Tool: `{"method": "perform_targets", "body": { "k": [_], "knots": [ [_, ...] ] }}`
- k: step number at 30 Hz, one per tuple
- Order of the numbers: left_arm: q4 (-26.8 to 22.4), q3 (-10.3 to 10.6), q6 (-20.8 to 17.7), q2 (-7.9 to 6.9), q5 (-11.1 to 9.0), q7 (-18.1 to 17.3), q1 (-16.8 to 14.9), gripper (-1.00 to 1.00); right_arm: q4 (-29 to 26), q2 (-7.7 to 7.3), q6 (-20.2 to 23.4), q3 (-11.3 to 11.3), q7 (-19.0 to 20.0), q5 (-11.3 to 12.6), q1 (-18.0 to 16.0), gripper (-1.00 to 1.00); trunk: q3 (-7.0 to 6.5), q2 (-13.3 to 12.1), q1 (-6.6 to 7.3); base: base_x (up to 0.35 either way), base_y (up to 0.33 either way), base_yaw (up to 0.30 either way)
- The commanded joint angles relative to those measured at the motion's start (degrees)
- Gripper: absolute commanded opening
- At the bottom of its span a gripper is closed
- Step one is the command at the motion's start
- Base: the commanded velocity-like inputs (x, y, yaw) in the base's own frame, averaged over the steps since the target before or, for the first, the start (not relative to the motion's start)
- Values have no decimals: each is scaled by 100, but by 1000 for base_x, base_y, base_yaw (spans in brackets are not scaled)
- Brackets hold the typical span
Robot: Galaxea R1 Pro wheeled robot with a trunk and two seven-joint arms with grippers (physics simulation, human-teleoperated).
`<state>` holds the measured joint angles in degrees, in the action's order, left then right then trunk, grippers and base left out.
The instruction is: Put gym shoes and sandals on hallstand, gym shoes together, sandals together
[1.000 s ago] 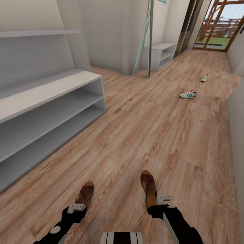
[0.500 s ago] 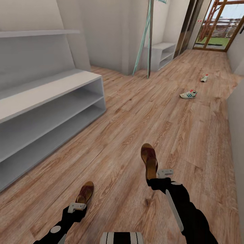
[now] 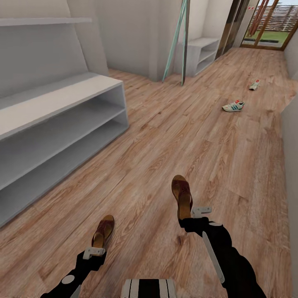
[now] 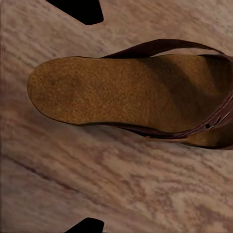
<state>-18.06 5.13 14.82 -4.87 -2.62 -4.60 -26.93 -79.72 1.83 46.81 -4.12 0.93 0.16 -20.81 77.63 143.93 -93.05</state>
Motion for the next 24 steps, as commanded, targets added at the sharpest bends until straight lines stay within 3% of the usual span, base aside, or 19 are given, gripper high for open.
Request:
{"method": "perform_targets", "body": {
  "k": [1,9,24],
  "knots": [
    [4,41,21,-7,-28,3,-4,100,-5,2,30,4,-14,20,-3,-100,36,3,-1,0,0,0],
    [1,41,21,-19,-28,3,-11,100,-9,2,24,6,-14,19,2,-100,284,14,-22,0,0,0],
    [-263,41,21,-23,-28,11,-14,100,-9,2,27,7,-16,19,6,-100,302,14,-22,33,22,0]
  ]
}}
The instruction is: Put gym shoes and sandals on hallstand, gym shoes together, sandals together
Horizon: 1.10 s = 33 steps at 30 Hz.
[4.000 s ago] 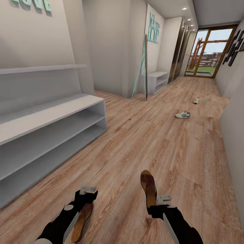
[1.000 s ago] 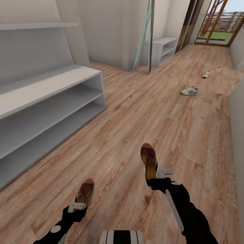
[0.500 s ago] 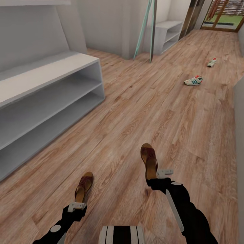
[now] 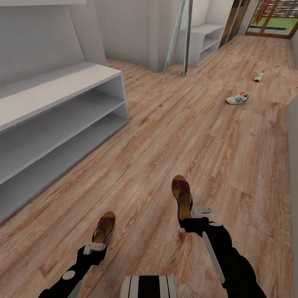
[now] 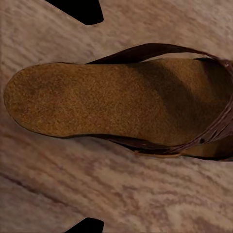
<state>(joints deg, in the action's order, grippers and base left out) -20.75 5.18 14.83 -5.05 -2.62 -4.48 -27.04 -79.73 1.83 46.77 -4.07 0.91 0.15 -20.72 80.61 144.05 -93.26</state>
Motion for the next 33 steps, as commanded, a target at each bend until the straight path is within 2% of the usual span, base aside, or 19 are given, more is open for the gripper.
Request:
{"method": "perform_targets", "body": {
  "k": [1,33],
  "knots": [
    [4,36,20,-5,-28,0,-3,100,-7,1,29,2,-13,20,-2,-100,4,1,-1,201,164,0],
    [1,36,20,-5,-28,0,-3,100,-7,1,29,2,-19,23,-2,-100,17,1,-1,18,15,0]
  ]
}}
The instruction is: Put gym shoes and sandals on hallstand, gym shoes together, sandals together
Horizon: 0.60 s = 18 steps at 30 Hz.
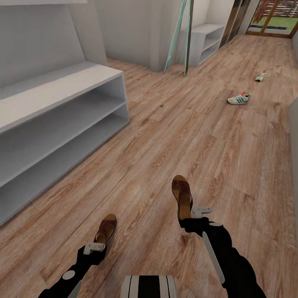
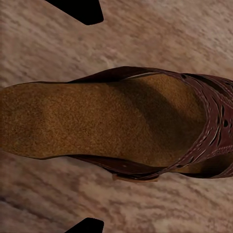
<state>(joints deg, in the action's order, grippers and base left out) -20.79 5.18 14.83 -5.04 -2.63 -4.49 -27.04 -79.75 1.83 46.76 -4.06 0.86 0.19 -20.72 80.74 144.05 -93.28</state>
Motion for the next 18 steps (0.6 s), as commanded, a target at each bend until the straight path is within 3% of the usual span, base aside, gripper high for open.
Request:
{"method": "perform_targets", "body": {
  "k": [1,18],
  "knots": [
    [4,36,20,-6,-28,1,-3,100,-6,1,30,2,-13,18,-2,-100,32,3,-1,0,0,0],
    [4,36,20,-6,-28,1,-3,100,-6,1,30,2,-9,20,-2,-100,561,25,-45,0,0,0]
  ]
}}
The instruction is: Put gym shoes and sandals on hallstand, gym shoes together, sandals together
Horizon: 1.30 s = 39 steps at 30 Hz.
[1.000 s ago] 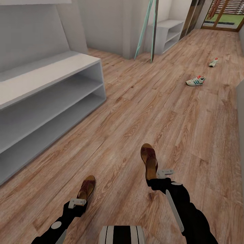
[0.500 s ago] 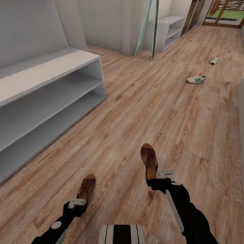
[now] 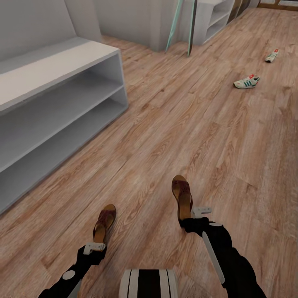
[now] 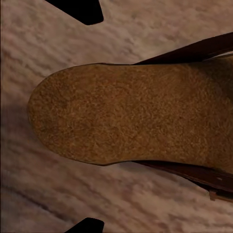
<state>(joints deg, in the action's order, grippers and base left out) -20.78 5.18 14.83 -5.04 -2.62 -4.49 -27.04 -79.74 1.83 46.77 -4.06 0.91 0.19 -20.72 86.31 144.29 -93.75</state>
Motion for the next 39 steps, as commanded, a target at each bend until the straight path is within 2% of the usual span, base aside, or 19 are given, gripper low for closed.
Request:
{"method": "perform_targets", "body": {
  "k": [1,3,12,23,39],
  "knots": [
    [4,36,20,-6,-28,1,-3,100,-6,1,30,2,-14,19,-2,-100,35,3,-1,0,0,0],
    [4,34,20,-6,-28,1,-3,100,-6,1,30,2,-15,22,-2,-100,95,6,-7,0,0,0],
    [4,22,20,-6,-28,1,-3,100,-6,1,28,2,-12,24,-2,-100,138,6,-7,0,0,0],
    [4,18,20,-6,-28,1,-3,100,-6,1,30,2,-12,21,-2,-100,465,20,-35,0,0,0],
    [4,3,25,-6,-29,1,-3,100,-6,1,27,2,-12,19,-2,-100,470,20,-35,42,0,0]
  ]
}}
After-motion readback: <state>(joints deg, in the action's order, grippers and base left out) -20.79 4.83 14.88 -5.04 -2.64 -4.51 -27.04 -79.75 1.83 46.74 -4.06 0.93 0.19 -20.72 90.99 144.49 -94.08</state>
